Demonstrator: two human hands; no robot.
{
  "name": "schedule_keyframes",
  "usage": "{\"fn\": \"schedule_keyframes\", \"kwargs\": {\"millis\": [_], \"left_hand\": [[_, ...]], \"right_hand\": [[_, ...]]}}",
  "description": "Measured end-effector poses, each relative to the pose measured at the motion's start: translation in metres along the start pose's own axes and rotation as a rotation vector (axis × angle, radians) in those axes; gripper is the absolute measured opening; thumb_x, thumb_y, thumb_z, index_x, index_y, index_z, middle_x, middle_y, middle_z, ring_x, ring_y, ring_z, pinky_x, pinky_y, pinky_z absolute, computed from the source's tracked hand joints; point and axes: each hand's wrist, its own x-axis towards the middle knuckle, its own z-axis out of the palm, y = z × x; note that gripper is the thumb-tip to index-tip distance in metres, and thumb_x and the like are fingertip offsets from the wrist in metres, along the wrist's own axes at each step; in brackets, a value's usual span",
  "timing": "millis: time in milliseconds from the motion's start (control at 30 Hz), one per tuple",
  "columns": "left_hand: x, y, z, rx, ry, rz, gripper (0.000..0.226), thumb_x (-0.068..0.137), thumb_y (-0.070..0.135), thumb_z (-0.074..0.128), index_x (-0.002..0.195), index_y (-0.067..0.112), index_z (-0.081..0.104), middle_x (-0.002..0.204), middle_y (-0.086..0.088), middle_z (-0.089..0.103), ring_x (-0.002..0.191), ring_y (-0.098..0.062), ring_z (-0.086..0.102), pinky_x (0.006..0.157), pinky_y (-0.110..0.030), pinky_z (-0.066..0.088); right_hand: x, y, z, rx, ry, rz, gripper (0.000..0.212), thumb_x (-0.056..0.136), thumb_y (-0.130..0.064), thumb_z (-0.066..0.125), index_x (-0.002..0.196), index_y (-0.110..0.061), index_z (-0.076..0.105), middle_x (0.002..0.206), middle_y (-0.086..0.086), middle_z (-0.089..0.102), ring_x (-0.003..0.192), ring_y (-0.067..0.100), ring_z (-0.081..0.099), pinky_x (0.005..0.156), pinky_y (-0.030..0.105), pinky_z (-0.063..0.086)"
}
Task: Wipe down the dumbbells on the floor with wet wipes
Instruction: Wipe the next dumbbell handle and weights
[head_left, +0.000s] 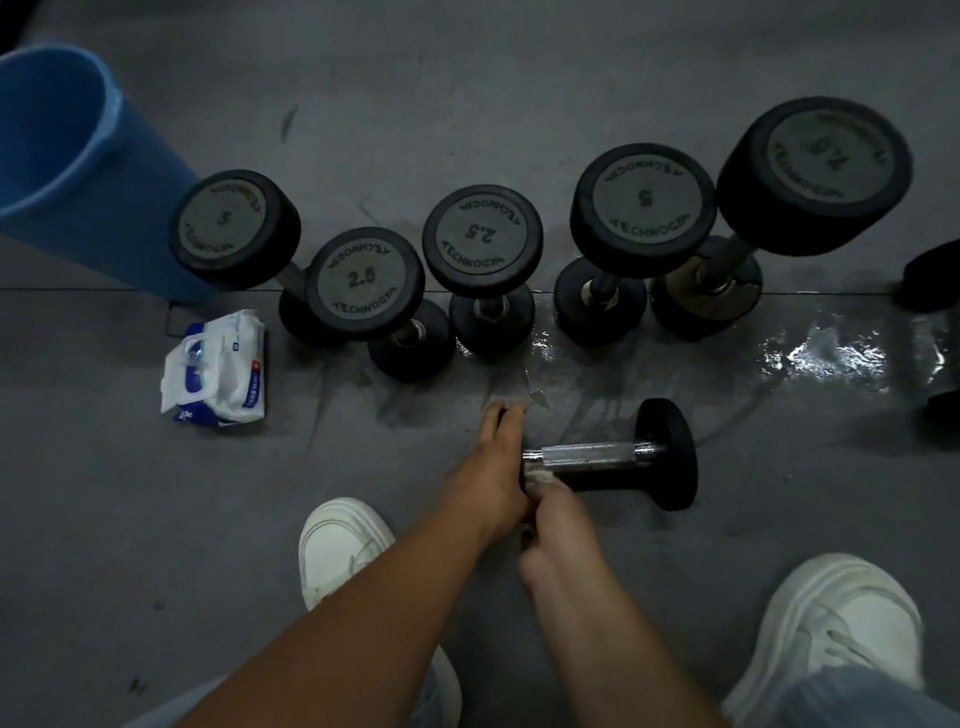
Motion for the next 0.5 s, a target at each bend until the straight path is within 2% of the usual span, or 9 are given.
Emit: {"fn": "schedule_keyframes", "kwargs": {"millis": [67,133,233,300,333,400,433,467,500], "left_hand": [[-0.002,0.0,0.0,0.009,-0.01,0.001,0.104,0.072,0.028,0.077,0.151,0.034,0.009,0.162,0.011,-0.004,0.139,-0.025,0.04,0.11,-0.043,0.04],[-0.004,0.003,-0.001,0.011,-0.018,-0.006,0.105,0.073,0.026,0.077,0.152,0.032,0.009,0.163,0.008,-0.005,0.14,-0.025,0.038,0.111,-0.042,0.039],[-0.002,0.004,-0.003,0.008,-0.024,-0.011,0.108,0.071,0.025,0.08,0.153,0.03,0.011,0.163,0.006,-0.006,0.143,-0.025,0.034,0.111,-0.044,0.039],[-0.003,0.003,-0.003,0.012,-0.049,-0.025,0.113,0.068,0.024,0.083,0.153,0.031,0.009,0.162,0.009,-0.008,0.141,-0.025,0.037,0.109,-0.045,0.041],[-0.004,0.003,-0.003,0.025,-0.056,-0.033,0.115,0.067,0.022,0.084,0.152,0.033,0.008,0.162,0.012,-0.01,0.14,-0.025,0.039,0.107,-0.045,0.042],[-0.005,0.003,-0.003,0.031,-0.059,-0.039,0.118,0.066,0.019,0.085,0.152,0.034,0.007,0.161,0.015,-0.011,0.139,-0.025,0.041,0.106,-0.045,0.044],[-0.005,0.004,-0.004,0.022,-0.061,-0.036,0.117,0.067,0.02,0.085,0.153,0.034,0.007,0.161,0.014,-0.011,0.138,-0.025,0.041,0.106,-0.045,0.044],[-0.004,0.005,-0.005,0.015,-0.062,-0.03,0.115,0.068,0.021,0.084,0.153,0.033,0.007,0.162,0.012,-0.011,0.138,-0.025,0.041,0.107,-0.045,0.043],[-0.003,0.006,-0.006,0.013,-0.064,-0.026,0.113,0.07,0.022,0.082,0.154,0.032,0.008,0.163,0.01,-0.011,0.139,-0.025,0.041,0.107,-0.045,0.043]], "right_hand": [[0.002,-0.009,0.003,0.05,-0.003,0.068,0.017,0.092,-0.003,0.048,0.087,-0.007,0.063,0.069,0.009,0.068,0.068,0.021,0.062,0.046,0.019,0.048],[0.002,-0.015,0.006,0.078,0.004,0.094,0.016,0.093,-0.001,0.046,0.091,-0.003,0.062,0.066,0.011,0.067,0.067,0.022,0.059,0.043,0.02,0.05],[-0.018,-0.007,-0.006,-0.002,0.019,-0.071,0.013,0.091,-0.004,0.059,0.102,-0.004,0.067,0.09,0.014,0.07,0.079,0.022,0.065,0.07,0.028,0.054],[-0.033,-0.009,-0.017,-0.067,-0.029,-0.296,0.014,0.087,0.0,0.063,0.099,-0.007,0.067,0.089,0.01,0.072,0.083,0.019,0.065,0.075,0.025,0.052],[-0.032,-0.015,-0.02,-0.217,-0.013,-0.485,0.014,0.086,0.0,0.064,0.094,-0.011,0.065,0.084,0.005,0.072,0.082,0.018,0.065,0.073,0.024,0.051],[-0.017,-0.031,-0.016,-0.857,0.11,-0.942,0.017,0.084,-0.008,0.066,0.085,-0.023,0.061,0.08,-0.004,0.069,0.083,0.016,0.063,0.082,0.028,0.044],[-0.007,-0.037,-0.013,-1.118,0.124,-1.087,0.015,0.082,-0.011,0.067,0.083,-0.026,0.064,0.082,-0.005,0.069,0.088,0.017,0.063,0.088,0.029,0.036],[0.0,-0.039,-0.013,-1.306,0.093,-1.139,0.013,0.082,-0.014,0.066,0.083,-0.026,0.067,0.085,-0.004,0.07,0.094,0.017,0.063,0.09,0.029,0.029],[0.001,-0.037,-0.015,-1.393,0.063,-1.141,0.011,0.083,-0.016,0.065,0.084,-0.026,0.07,0.089,-0.003,0.071,0.101,0.017,0.062,0.092,0.027,0.025]]}}
